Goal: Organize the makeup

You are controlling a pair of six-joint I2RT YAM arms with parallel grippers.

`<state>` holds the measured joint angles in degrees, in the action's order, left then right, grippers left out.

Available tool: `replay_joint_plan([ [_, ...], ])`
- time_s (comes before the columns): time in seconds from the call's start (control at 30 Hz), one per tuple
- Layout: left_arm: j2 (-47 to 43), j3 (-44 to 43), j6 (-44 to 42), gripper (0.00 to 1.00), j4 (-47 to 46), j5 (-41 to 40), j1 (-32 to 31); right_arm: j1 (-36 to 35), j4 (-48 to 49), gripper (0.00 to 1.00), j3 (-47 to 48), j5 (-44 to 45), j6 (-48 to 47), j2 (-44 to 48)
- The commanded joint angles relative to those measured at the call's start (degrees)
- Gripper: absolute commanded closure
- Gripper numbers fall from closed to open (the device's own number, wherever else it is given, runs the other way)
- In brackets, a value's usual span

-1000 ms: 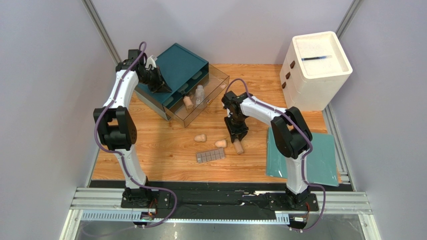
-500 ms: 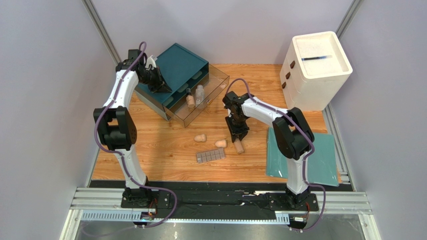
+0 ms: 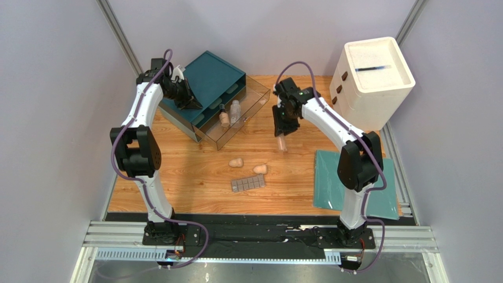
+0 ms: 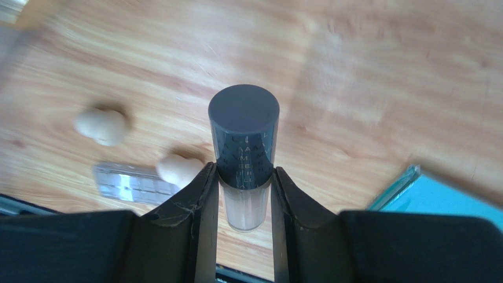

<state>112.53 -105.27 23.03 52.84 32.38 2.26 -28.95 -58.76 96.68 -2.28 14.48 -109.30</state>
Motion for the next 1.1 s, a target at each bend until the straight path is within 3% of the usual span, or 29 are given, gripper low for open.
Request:
replay_joint_plan([
  [0.0,1.2,1.0,-1.2,1.0,2.0,-0.7,-0.1,0.3,1.0,1.0,10.7,-4.4,-0.2,3.2],
  [0.23,1.6,1.0,-1.3,1.0,2.0,-0.4,-0.2,0.4,15.1,1.0,19.8,-18.1,5.6,-2.9],
  [0.4,2.0,0.8,-0.9,1.0,1.9,0.1,-0.1,0.4,25.2,1.0,29.1,-25.3,17.2,-12.1],
  [0.53,1.9,0.7,-1.2,1.0,2.1,0.1,0.0,0.3,31.4,1.0,33.6,-25.8,23.7,-18.6],
  [0.73,1.7,0.9,-1.4,1.0,2.4,-0.1,-0.1,0.4,29.5,0.95,39.9,-24.4,26.3,-26.5],
  [0.8,1.7,1.0,-1.1,1.0,2.3,0.0,-0.1,0.4,29.8,0.84,38.9,-24.3,26.7,-26.9],
  [0.87,1.6,1.0,-1.1,1.0,2.3,0.0,-0.1,0.4,29.7,0.56,37.4,-23.7,27.0,-26.8],
  [0.97,1.6,1.0,-1.1,1.0,2.2,0.1,-0.1,0.4,30.1,0.34,35.5,-21.7,27.5,-25.4],
  [1.07,1.6,0.9,-1.1,1.0,2.4,0.0,0.0,0.4,30.8,0.29,34.6,-20.3,26.9,-23.2],
])
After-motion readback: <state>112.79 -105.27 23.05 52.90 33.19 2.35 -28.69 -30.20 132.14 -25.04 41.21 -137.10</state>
